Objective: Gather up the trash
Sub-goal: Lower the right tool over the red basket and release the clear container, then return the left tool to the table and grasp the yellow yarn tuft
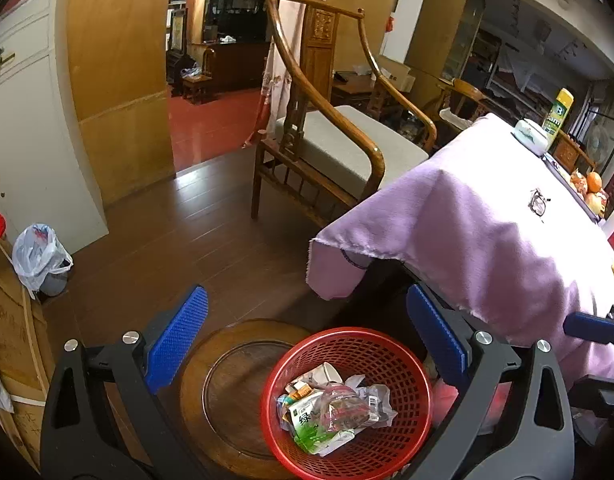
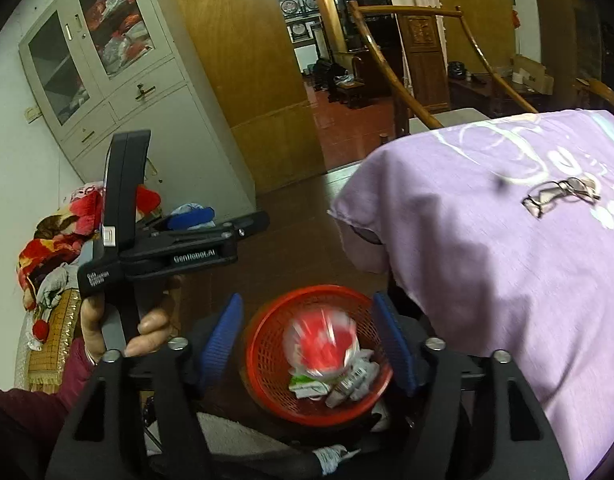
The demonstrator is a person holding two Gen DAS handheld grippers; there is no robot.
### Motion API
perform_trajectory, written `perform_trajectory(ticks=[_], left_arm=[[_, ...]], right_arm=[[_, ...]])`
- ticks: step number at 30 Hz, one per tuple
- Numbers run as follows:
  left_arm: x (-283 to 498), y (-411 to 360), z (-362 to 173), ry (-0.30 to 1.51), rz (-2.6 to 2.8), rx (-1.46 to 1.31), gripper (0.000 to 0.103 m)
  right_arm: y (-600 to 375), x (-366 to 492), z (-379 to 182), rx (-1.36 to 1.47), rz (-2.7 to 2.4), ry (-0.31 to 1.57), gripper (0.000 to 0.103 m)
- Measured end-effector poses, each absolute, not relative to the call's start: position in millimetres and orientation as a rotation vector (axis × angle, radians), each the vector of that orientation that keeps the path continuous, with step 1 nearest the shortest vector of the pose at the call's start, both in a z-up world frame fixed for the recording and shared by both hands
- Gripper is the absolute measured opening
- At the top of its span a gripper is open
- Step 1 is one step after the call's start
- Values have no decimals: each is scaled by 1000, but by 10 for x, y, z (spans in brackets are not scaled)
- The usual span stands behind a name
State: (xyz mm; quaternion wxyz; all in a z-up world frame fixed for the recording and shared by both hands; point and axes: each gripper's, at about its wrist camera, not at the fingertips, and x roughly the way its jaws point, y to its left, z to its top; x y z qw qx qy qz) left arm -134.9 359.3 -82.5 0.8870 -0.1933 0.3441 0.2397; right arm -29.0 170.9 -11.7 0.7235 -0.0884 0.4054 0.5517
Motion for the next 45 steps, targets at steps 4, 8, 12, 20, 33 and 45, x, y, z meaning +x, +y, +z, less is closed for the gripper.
perform_trajectory(ticks=[4,8,12,20,33,45], left_arm=[[-1330,3592,-861,725,489,-413,96],[-1308,3532,-843,729,455,-425,96],[-1272,3375,-744,720,427,-398,96],[-1122,2867,-513,719,344,-306,96],[-420,1519,4,678,84,-99,96],[756,-132,160,669,-190,117,96]], right_arm=[[1651,-242,-77,-176,1197,879,72],[1442,-117,6,-122,1142,852,72],[1125,11,87,-82,1076,808,72],[357,169,265,14,963,717,73],[-1270,393,308,156,625,616,77],[-2767,791,-61,215,202,620,82]])
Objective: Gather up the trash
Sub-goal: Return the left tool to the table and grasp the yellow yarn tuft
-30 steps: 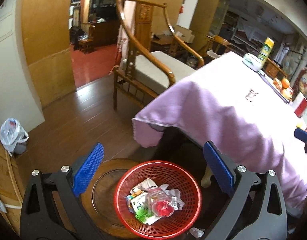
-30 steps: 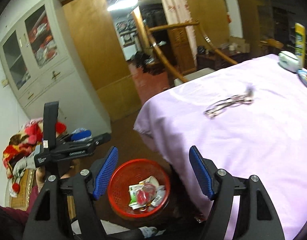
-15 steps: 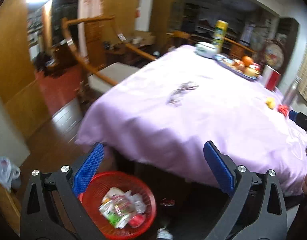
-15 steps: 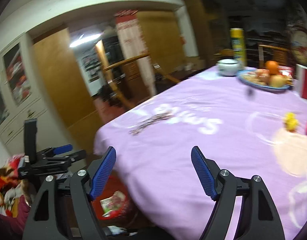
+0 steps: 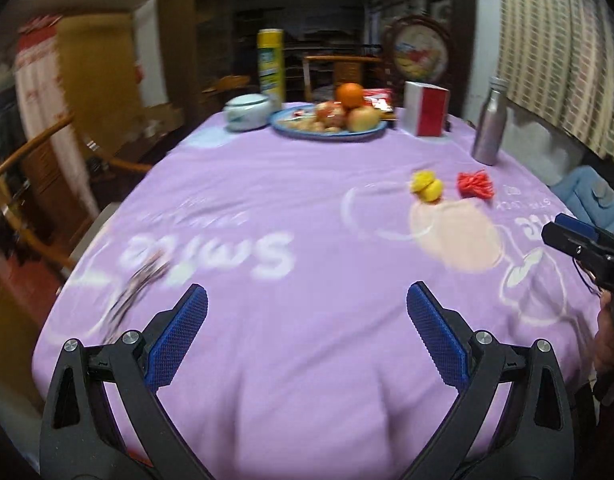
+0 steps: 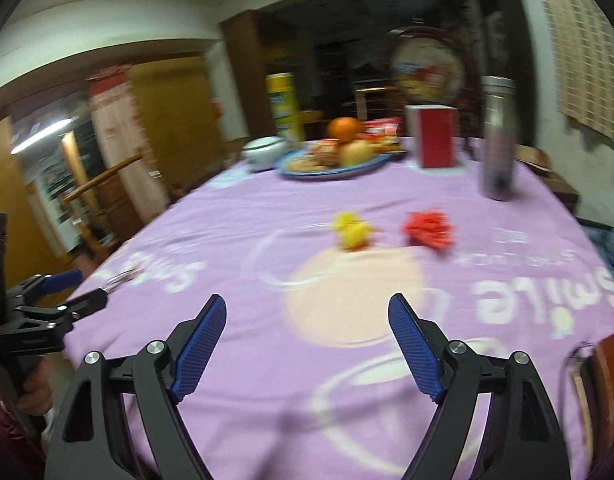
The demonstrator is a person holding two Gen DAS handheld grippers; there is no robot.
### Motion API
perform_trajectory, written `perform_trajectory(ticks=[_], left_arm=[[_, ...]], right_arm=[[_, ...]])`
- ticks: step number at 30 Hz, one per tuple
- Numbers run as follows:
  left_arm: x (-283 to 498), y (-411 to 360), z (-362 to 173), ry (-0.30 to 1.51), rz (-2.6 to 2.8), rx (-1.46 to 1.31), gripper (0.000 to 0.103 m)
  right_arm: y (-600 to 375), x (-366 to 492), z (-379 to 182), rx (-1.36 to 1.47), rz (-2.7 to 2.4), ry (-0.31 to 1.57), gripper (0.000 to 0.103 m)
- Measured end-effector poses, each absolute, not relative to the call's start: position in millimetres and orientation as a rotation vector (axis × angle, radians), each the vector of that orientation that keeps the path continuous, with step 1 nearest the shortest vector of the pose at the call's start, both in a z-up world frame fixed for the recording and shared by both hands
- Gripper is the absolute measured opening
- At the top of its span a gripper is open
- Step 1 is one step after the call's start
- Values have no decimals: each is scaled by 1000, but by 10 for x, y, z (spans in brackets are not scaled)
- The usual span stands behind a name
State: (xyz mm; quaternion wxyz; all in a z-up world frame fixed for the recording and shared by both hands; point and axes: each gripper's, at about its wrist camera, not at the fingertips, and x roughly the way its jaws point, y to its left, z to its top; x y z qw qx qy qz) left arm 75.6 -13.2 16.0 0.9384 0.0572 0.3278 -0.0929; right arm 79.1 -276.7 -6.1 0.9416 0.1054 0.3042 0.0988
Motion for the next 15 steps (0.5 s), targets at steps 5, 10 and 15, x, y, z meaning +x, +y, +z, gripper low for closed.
perform_trajectory(ticks=[5,10,15], left_arm=[[1352,-675,165,717,-279,118,96],[1877,-1206,153,743,-325,109,96],[2287,-1638,43,783,-346,123,96]], right_arm=[[-3190,1121,-256,256,88,657,82],[-3423,1334,-416,321,59,684,82],[-3522,1434,-517,357,49,699,84]])
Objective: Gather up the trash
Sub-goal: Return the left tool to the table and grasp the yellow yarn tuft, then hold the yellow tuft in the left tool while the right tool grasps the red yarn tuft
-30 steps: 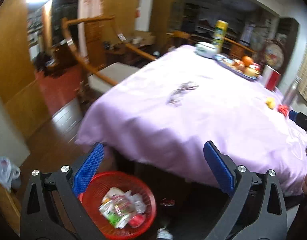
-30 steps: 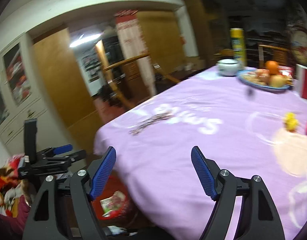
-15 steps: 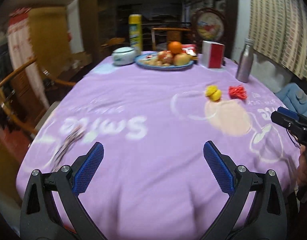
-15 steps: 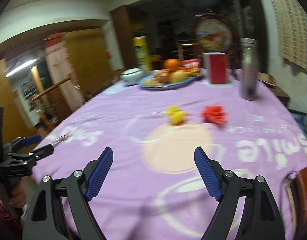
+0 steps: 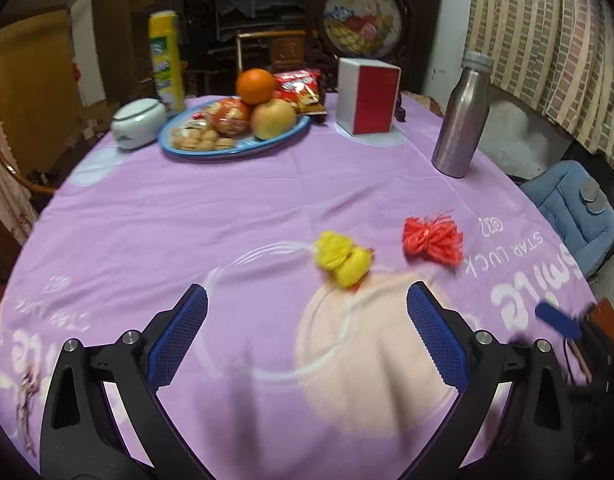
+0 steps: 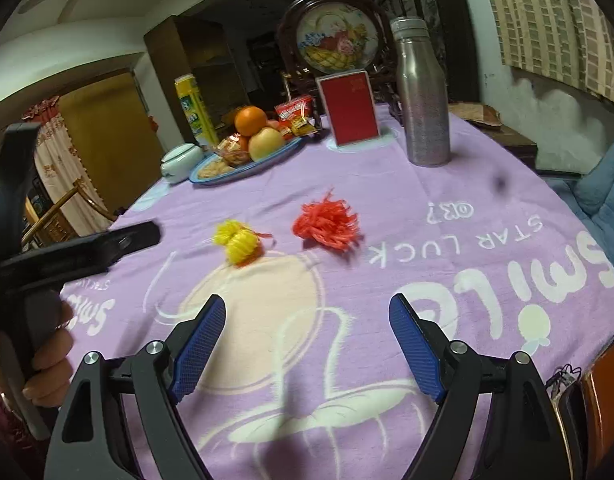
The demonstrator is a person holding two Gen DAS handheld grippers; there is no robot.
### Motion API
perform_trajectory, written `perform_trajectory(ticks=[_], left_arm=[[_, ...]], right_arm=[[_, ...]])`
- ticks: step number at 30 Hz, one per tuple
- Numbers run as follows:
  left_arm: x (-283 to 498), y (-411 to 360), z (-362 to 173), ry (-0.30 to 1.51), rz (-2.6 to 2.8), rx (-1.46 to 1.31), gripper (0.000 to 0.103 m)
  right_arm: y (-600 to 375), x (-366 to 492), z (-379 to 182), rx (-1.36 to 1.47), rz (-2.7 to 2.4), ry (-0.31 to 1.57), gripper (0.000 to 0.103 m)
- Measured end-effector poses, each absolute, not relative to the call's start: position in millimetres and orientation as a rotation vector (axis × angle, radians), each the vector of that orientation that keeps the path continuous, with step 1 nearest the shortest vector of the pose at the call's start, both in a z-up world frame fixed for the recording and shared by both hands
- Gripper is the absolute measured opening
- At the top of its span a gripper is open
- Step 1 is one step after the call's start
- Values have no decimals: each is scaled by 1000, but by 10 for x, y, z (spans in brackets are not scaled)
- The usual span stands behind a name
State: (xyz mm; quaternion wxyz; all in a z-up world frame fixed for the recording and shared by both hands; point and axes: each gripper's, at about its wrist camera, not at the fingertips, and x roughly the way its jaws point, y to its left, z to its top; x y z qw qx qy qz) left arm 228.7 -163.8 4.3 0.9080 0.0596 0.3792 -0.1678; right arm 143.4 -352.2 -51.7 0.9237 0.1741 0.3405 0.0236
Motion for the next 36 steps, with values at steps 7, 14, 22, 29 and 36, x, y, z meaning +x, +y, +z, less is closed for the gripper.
perform_trajectory(ticks=[7,14,22,29,36], left_arm=[[2737,-1962,-289,863,-373,70,96],[2852,-1917,-484,874,-395,70,95],[2934,-1968,-550,872,-394,99,85],[2816,-1805,-417,841,-440,75,38],[2307,-1099,-182,768,-419,-20,38]], right_arm=[[-3671,1475,-629,459,50,749,85],[-3617,1486,-636,443,57,767,86],[-3609,1480,-640,450,59,782,86],[-3615,1489,-659,464,74,786,86],[-3611,1480,-650,466,78,784,86]])
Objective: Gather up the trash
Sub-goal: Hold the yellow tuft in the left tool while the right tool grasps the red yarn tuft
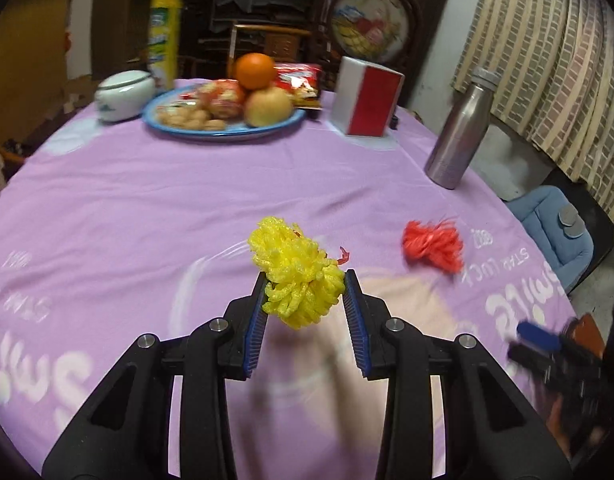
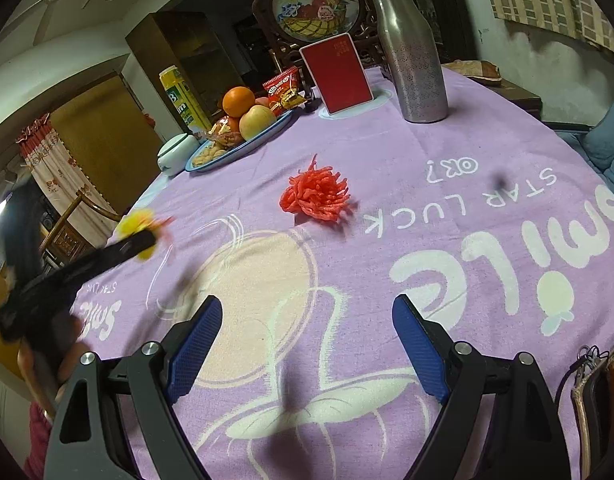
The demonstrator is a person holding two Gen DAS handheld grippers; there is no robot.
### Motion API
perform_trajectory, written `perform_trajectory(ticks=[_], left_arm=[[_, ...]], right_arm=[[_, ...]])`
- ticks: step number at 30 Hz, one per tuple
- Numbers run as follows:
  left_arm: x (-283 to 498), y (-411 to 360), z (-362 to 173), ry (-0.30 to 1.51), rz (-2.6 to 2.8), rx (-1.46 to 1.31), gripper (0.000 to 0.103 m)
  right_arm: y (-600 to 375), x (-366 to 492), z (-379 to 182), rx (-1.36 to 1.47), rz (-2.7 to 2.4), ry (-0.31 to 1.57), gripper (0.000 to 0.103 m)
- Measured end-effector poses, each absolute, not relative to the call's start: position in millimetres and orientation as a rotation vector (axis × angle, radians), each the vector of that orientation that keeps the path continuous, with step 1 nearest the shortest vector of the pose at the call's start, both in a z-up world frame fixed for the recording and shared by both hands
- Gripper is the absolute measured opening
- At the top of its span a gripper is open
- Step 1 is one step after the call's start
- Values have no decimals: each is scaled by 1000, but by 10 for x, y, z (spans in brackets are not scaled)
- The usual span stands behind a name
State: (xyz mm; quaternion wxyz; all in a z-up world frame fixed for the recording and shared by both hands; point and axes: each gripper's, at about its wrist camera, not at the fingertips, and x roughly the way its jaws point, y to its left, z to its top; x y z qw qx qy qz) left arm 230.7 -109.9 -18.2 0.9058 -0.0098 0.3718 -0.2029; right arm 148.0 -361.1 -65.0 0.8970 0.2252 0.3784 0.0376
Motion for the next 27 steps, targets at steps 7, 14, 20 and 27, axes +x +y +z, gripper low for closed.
perform_trajectory(ticks=[7,14,20,27], left_arm=[[2176,-610,-352,812,-294,2,38],[2133,-611,-366,819,-291,16,38],[2113,-677,-349,804,-305,43,38],[2125,-678,-353,812,-320,33,38]], right_arm=[[-3617,1479,-656,475,72,786,86],[-3528,1609,-598,399,72,821,86],[-3518,2034,-210,390,76,776,86],[-3504,2558,-281,353,-10,765,86]])
